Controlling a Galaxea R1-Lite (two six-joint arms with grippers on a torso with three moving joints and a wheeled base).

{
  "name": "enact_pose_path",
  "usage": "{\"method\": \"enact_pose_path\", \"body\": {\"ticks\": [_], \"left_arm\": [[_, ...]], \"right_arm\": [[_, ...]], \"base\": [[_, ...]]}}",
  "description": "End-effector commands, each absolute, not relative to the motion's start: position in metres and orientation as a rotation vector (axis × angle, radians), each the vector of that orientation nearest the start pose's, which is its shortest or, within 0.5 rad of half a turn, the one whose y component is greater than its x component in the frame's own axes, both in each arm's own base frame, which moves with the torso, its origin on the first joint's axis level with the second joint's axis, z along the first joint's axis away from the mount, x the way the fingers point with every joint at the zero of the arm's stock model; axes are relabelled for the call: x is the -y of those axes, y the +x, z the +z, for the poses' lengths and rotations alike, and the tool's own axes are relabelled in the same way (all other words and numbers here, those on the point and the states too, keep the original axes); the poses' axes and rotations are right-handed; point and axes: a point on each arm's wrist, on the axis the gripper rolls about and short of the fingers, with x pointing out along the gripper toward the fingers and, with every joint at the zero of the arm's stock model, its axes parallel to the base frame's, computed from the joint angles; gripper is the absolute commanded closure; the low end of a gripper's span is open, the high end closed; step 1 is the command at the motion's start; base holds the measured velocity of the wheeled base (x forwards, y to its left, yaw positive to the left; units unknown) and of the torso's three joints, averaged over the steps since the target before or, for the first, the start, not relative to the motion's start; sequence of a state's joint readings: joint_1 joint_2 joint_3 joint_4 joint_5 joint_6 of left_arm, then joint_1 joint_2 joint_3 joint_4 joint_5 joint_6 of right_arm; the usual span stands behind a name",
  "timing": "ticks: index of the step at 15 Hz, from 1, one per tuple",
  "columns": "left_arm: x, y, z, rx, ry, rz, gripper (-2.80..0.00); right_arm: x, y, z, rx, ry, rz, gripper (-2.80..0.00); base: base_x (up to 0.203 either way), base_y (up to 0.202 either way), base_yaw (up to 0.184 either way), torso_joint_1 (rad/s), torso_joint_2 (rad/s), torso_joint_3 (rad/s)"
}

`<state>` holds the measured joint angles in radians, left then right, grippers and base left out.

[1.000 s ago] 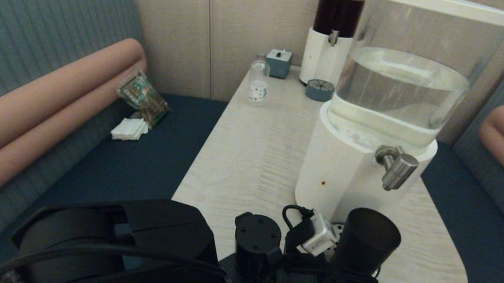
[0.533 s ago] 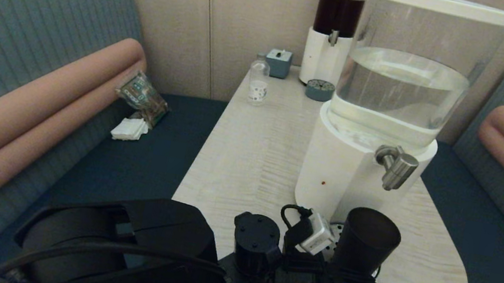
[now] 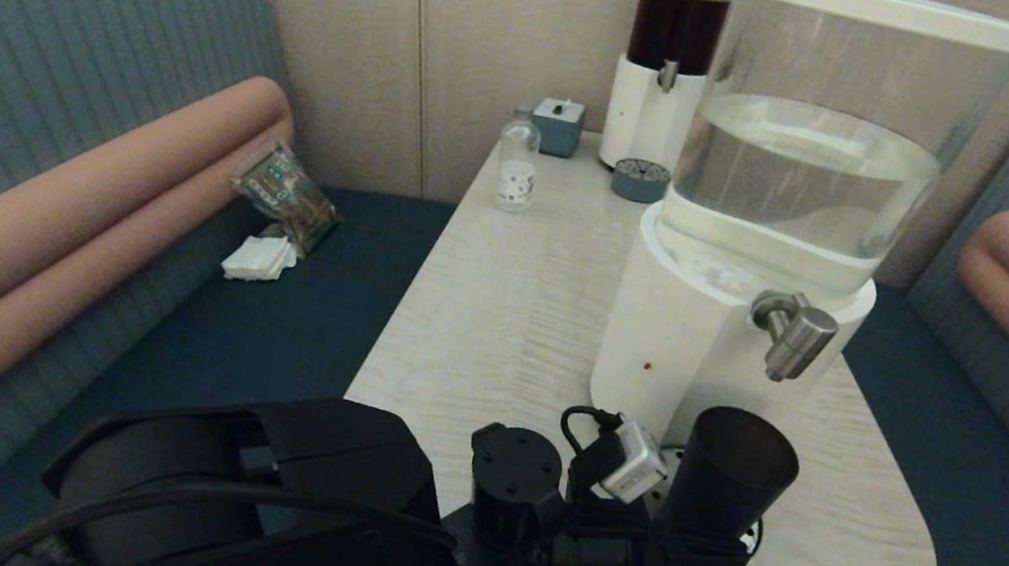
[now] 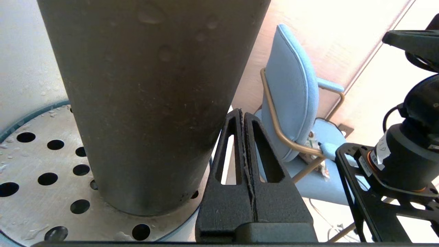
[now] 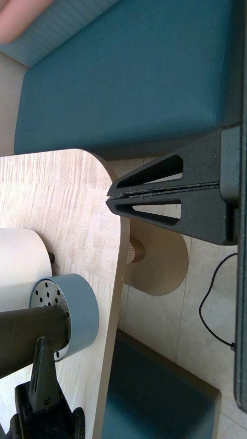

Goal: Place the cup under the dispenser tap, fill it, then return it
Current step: Place it under the water dispenser

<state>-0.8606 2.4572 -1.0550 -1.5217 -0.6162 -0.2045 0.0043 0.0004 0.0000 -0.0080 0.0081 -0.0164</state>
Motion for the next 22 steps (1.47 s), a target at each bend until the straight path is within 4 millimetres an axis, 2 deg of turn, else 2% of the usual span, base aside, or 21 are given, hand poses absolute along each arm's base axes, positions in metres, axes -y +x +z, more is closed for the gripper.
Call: {"method": "enact_pose_path", "body": {"ticks": [1,8,22], "left_arm": [[0.338,0.274,0.042,-0.016,-0.187,-1.487,0.0],[0.339,0.275,0.043,-0.01,-0.195,-1.47,0.0],[0.339,0.284,0.033,-0.015,-0.194,-1.453,0.0]], "right_arm": [[0.0,-0.023,0.076,0.009,-0.017,0.014,0.0],[0.0,-0.023,0.076,0.01,-0.017,0.014,0.0],[0.0,-0.023,0.076,0.009,-0.017,0.013,0.0]], "base": [[0.0,0.0,0.0,0.0,0.0,0.0],[0.0,0.0,0.0,0.0,0.0,0.0],[0.0,0.0,0.0,0.0,0.0,0.0]]}}
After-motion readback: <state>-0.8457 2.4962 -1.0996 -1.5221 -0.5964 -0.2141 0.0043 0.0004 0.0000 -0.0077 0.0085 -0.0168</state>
